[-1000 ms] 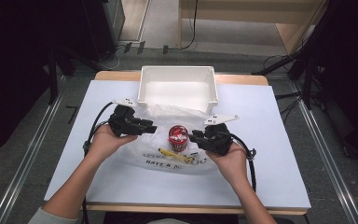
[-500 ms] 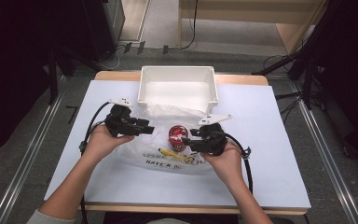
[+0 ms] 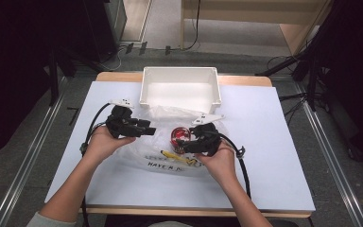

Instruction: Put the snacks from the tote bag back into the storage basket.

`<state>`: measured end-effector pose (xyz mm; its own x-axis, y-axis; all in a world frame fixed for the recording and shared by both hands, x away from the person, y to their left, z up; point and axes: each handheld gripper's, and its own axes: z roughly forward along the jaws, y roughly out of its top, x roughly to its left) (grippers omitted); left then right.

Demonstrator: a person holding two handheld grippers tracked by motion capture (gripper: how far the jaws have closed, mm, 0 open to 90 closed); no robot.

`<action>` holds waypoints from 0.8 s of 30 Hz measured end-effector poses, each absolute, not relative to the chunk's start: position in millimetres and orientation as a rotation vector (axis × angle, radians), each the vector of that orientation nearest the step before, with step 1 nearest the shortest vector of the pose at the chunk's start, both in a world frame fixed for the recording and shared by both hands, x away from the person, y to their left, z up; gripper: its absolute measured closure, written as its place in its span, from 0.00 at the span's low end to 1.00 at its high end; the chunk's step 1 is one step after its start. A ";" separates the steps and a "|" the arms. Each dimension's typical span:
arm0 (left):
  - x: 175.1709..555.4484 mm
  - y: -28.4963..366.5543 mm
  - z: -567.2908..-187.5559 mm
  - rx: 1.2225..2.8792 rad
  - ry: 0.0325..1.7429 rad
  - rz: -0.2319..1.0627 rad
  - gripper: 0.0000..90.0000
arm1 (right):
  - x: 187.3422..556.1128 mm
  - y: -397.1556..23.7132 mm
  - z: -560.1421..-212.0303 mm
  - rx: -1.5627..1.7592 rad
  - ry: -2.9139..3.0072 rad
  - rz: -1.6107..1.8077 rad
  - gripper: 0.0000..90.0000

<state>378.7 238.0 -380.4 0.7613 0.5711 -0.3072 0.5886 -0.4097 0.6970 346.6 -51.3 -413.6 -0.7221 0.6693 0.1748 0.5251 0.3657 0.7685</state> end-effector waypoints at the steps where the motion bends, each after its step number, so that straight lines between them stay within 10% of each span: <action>1: 378.6 239.0 -380.7 2.103 0.869 -0.023 0.58 | 347.3 -49.8 -414.7 1.090 2.453 1.277 0.34; 24: 375.3 249.7 -381.4 2.085 0.905 -0.004 0.58 | 357.2 -30.6 -459.2 1.143 2.465 1.195 0.24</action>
